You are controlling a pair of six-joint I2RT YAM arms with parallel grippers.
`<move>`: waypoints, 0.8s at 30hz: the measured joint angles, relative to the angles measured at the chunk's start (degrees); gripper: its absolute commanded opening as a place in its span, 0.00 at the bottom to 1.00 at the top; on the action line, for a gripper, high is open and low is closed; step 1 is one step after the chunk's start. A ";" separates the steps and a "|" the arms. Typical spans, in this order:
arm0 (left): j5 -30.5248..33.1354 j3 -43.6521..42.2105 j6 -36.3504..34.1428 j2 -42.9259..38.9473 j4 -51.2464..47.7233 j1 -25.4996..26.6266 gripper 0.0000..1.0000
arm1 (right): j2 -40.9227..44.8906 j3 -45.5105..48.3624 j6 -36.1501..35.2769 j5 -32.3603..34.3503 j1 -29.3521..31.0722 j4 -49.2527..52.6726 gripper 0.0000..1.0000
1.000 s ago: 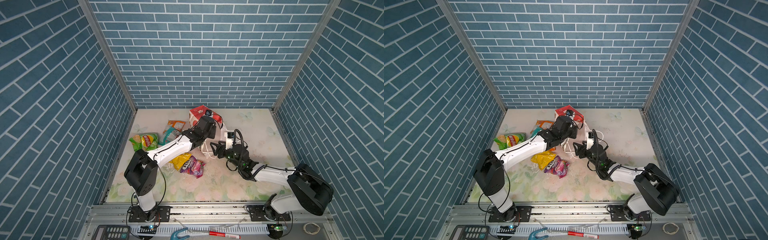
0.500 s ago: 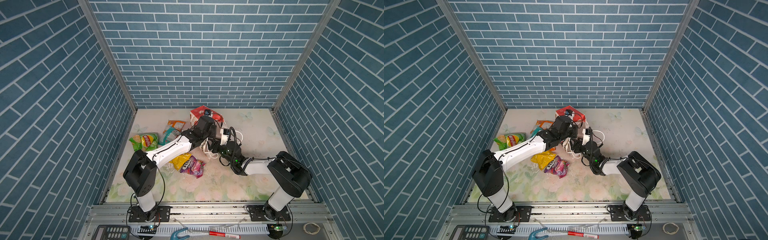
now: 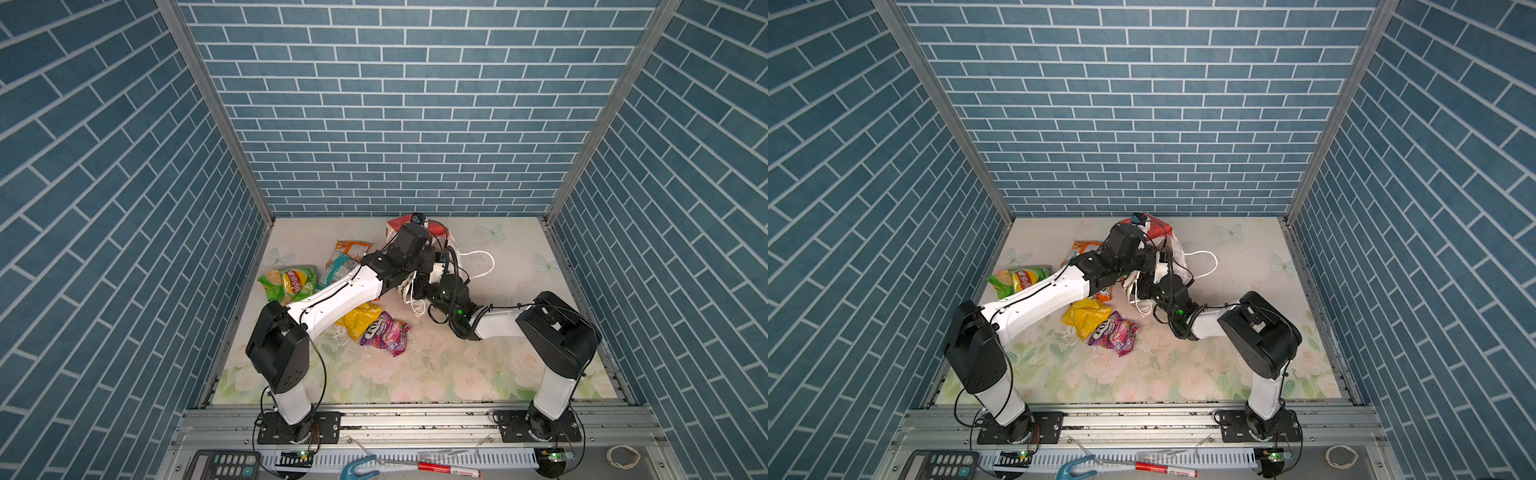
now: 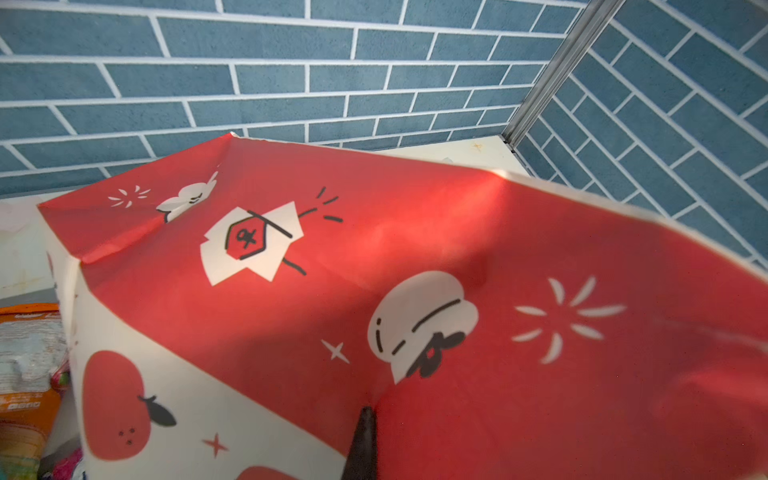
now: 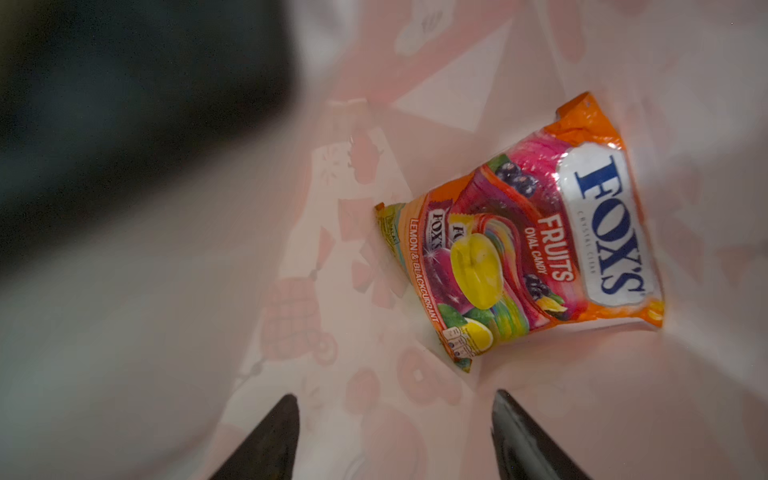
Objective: Take the snacks out of the paper bag
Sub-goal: 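Lower the right gripper onto the Fox's candy bag and close on it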
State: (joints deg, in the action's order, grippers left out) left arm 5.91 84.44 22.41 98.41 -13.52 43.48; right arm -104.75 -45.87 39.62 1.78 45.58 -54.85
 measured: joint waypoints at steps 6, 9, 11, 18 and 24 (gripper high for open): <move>-0.07 -2.19 -0.09 -2.95 -0.35 0.07 0.00 | -0.87 -1.95 0.13 0.98 -0.66 0.94 0.87; -0.07 -2.75 -0.07 -3.91 -0.39 0.02 0.00 | -2.10 -4.46 0.20 1.27 -0.76 2.29 0.95; -0.04 -2.75 -0.15 -3.98 -0.39 -0.09 0.00 | -3.08 -6.08 0.50 1.79 -0.76 3.72 0.99; -1.38 -3.80 -0.35 -3.98 0.11 -0.22 0.00 | -6.62 -9.92 2.25 4.87 -0.85 8.83 0.99; -2.99 -4.37 -0.15 -3.98 0.59 -0.13 0.00 | -7.65 -11.63 2.58 8.09 -0.87 10.86 0.99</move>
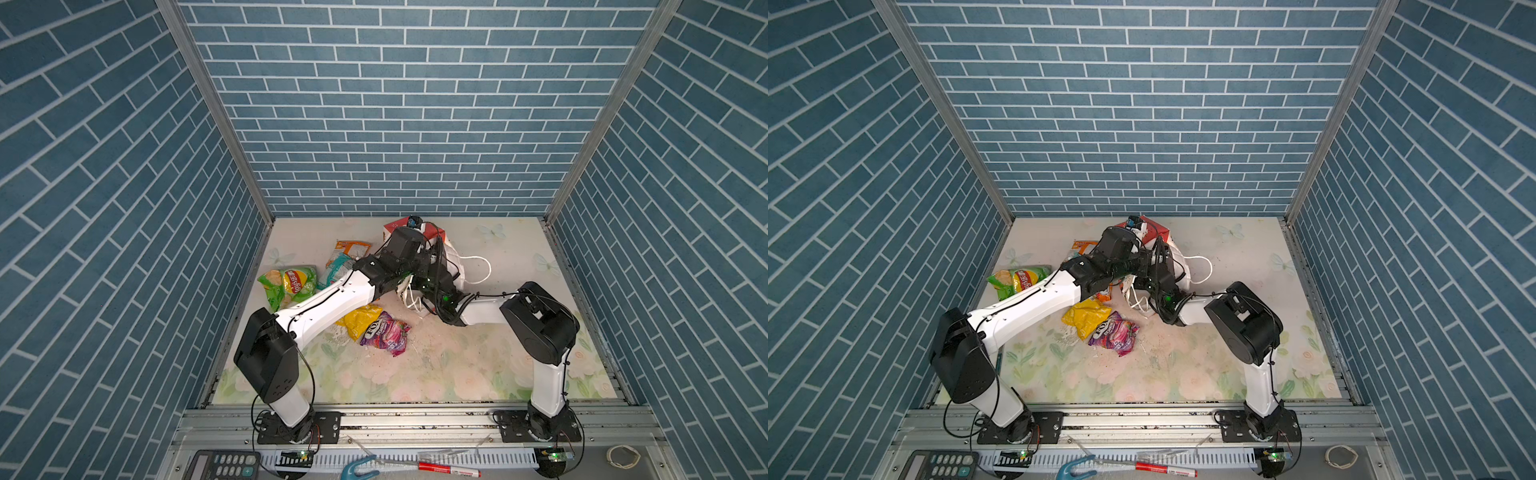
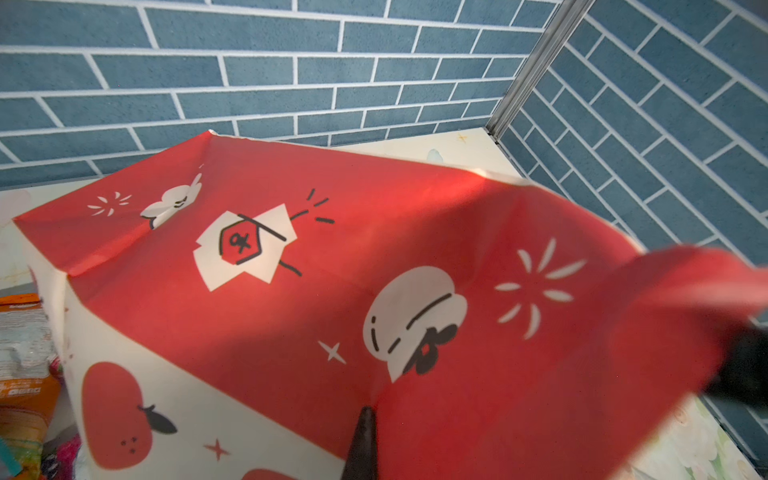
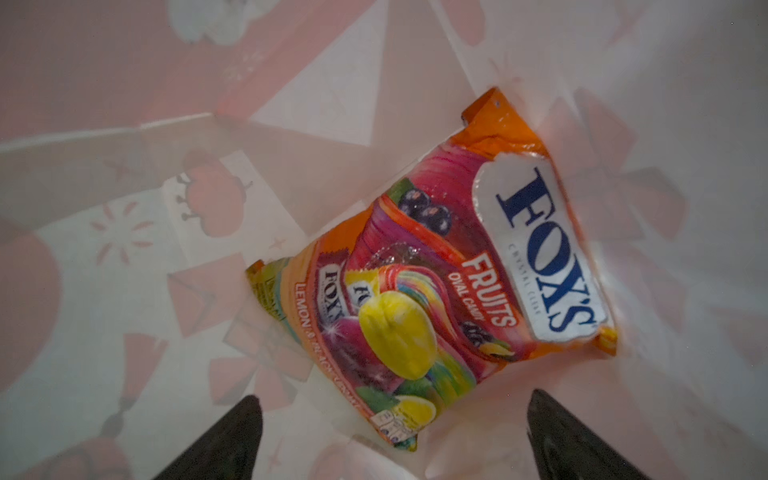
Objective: Take the snacks out of the paper bag
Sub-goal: 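Lower the right gripper onto the Fox's candy bag and close on it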
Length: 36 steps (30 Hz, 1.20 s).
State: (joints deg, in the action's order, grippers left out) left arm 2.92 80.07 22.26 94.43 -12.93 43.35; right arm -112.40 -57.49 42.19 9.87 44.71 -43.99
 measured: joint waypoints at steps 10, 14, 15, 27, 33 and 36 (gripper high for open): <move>-0.04 0.13 -0.04 0.02 -0.22 -0.81 0.00 | -6.43 -9.68 1.22 1.27 -1.25 -0.59 0.99; 0.70 0.50 -0.42 0.09 -0.87 -1.81 0.00 | -9.22 -14.36 1.36 1.64 -1.44 0.72 0.99; 0.85 0.66 -0.55 0.11 -1.11 -2.10 0.00 | -9.73 -15.56 1.46 1.84 -1.49 1.75 0.99; 2.89 2.03 -1.07 1.79 -1.53 -4.28 0.00 | -14.58 -23.58 4.26 3.43 -2.01 10.34 0.77; 3.96 2.64 -1.53 2.12 -2.43 -4.31 0.00 | -15.89 -24.76 5.05 2.80 -2.40 11.17 0.45; 4.87 2.64 -2.16 2.12 -2.45 -4.31 0.00 | -16.20 -25.59 4.85 2.45 -2.49 12.37 0.24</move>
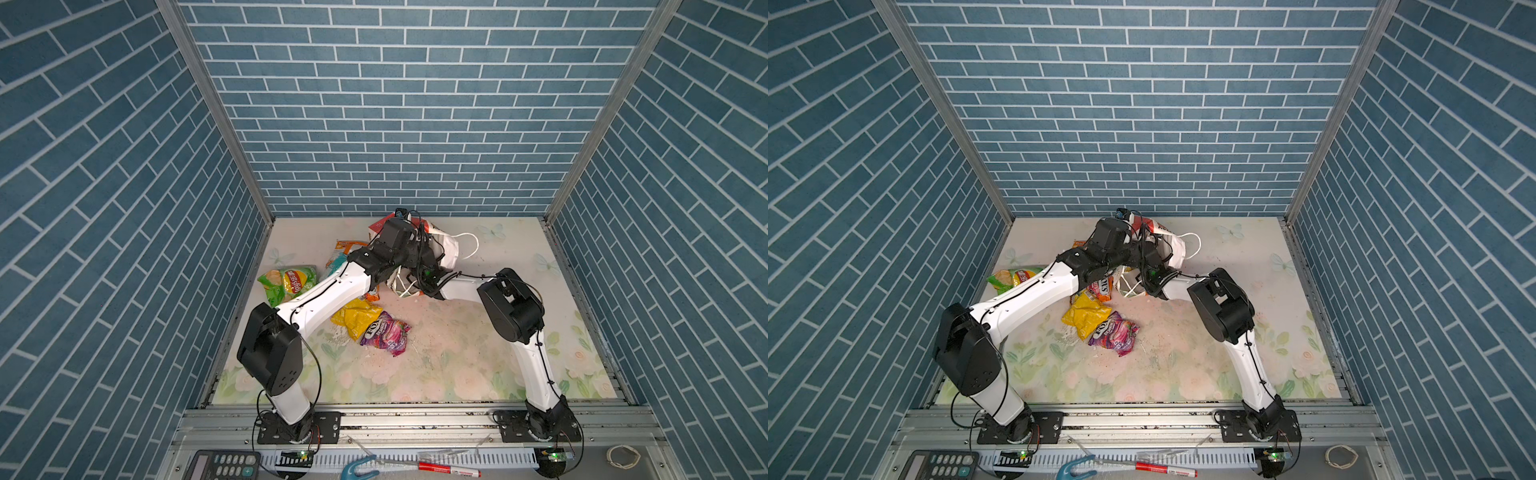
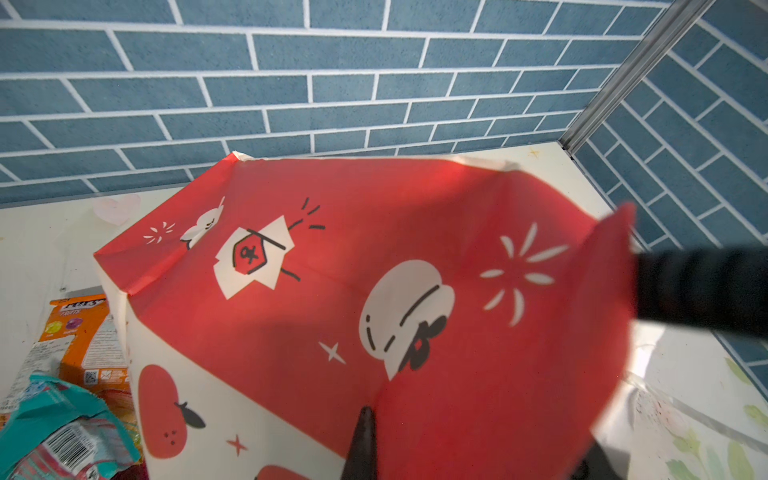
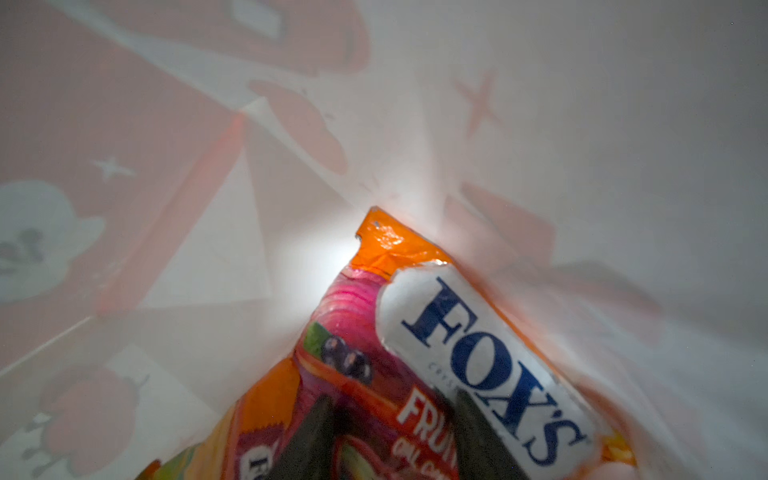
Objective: Take the snacks out of the paper bag
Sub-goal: 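Lower the right gripper onto the Fox's candy bag and close on it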
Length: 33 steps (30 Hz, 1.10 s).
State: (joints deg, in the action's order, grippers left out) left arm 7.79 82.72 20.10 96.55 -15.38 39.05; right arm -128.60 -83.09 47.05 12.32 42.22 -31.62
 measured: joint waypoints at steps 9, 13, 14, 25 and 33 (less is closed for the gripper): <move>0.81 0.57 -0.61 0.28 -0.31 0.31 0.00 | 0.07 0.15 -2.14 -2.21 -0.55 0.42 0.00; 0.90 1.36 -0.63 0.46 -0.98 1.79 0.00 | 3.19 4.79 -3.78 -2.60 -0.92 -0.76 0.00; 0.87 1.60 -0.63 0.46 -1.16 2.25 0.00 | 4.31 6.19 -4.09 -2.60 -1.01 -0.79 0.00; -1.68 4.66 0.39 1.14 -2.49 5.42 0.00 | 16.52 20.04 -5.38 -1.53 -1.07 -1.57 0.00; -0.66 9.29 1.53 4.37 -4.94 5.33 0.00 | 21.90 23.58 -6.23 0.00 -0.92 -1.03 0.00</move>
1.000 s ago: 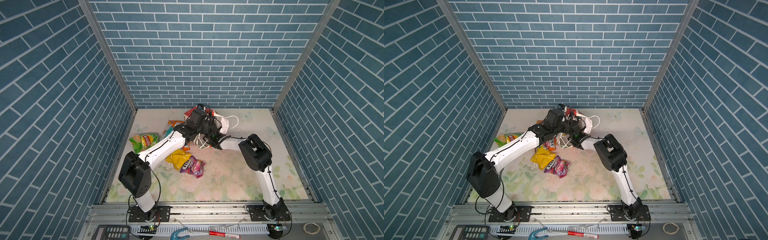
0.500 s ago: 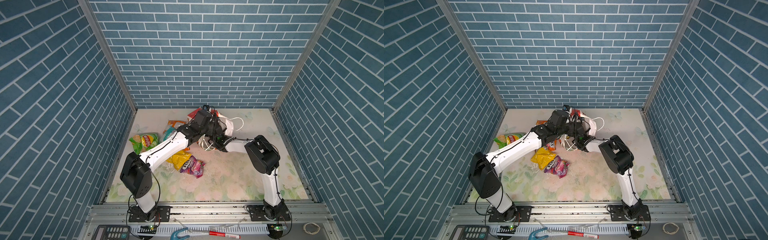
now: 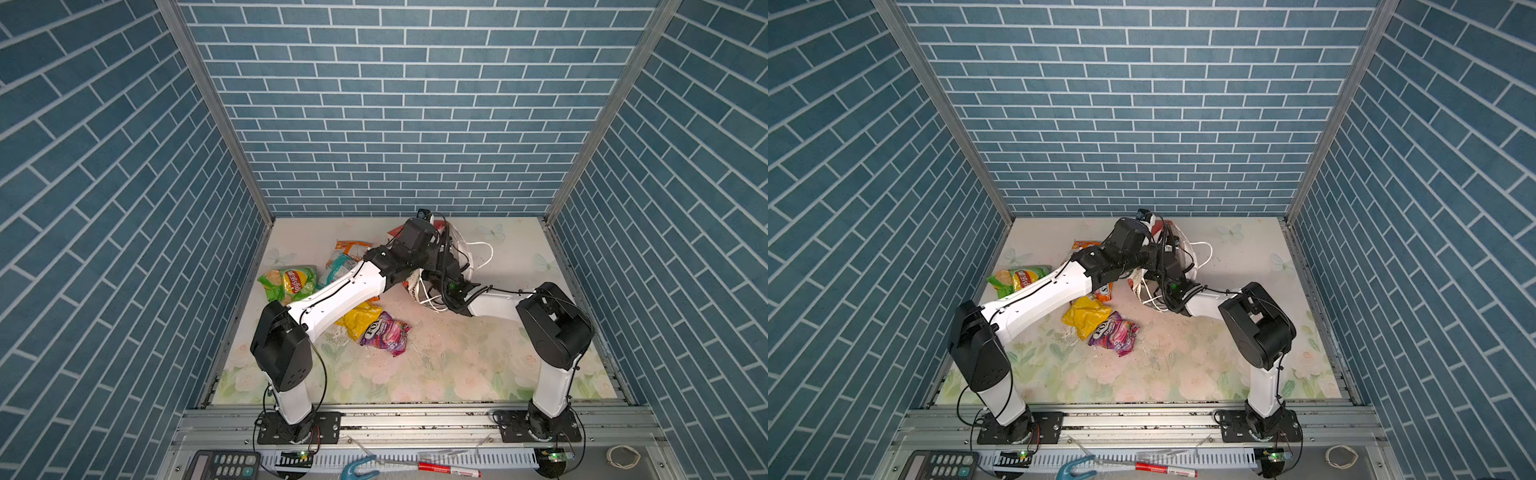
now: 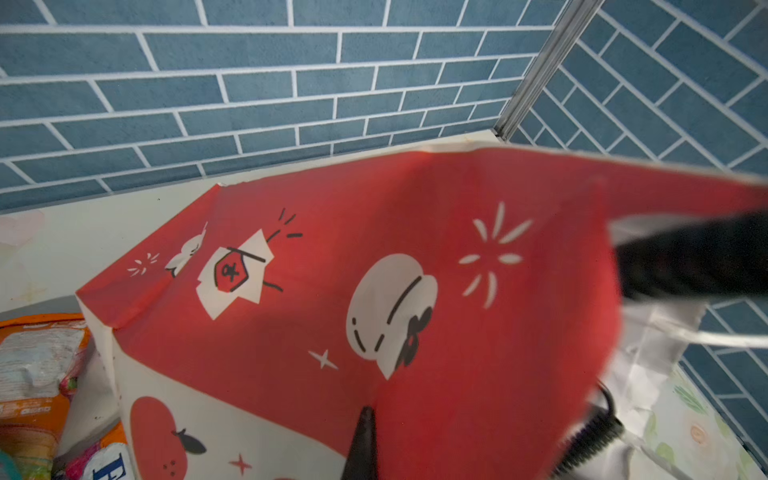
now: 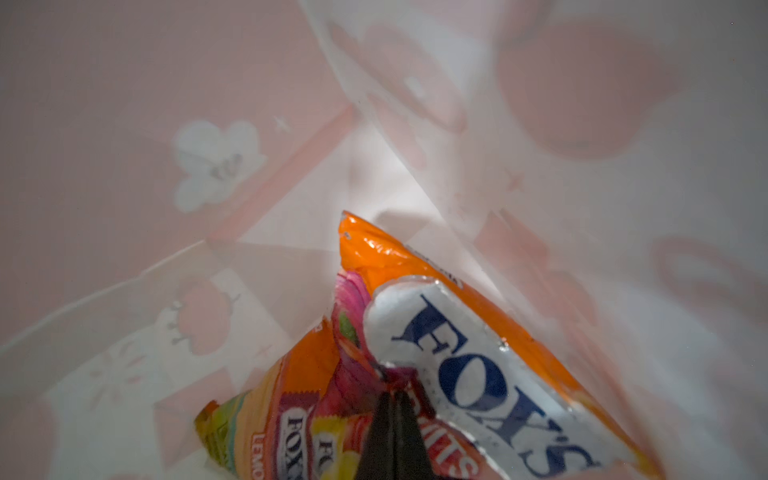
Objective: Take the snacks out of the paper bag
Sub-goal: 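Lower the right gripper onto the Fox's candy bag and close on it, then lift the Fox's candy bag out of the paper bag with the right gripper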
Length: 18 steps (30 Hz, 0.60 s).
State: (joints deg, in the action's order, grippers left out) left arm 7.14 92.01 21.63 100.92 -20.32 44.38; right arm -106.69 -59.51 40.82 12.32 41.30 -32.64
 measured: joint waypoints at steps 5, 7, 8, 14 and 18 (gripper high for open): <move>0.98 0.74 -0.63 0.07 -0.87 -0.39 0.00 | 2.01 1.42 -0.92 1.62 -0.09 0.46 0.00; 1.36 0.76 -0.92 0.11 -1.03 -0.83 0.00 | 3.28 2.64 -1.49 2.10 0.07 0.46 0.00; 1.53 0.98 -1.05 0.15 -1.29 -1.01 0.00 | 4.00 3.26 -1.84 2.29 0.09 0.48 0.00; 2.10 6.23 -1.49 3.69 -2.71 -2.32 0.00 | 9.31 5.16 -2.78 2.51 0.44 1.33 0.00; 2.16 7.98 -1.53 5.64 -3.13 -3.06 0.00 | 13.44 6.01 -3.91 3.04 0.55 1.73 0.00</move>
State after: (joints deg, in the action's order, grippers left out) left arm 9.30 99.98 20.10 106.56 -23.44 41.32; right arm -93.25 -53.49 36.91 15.35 41.85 -30.92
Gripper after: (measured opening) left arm 0.045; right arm 0.048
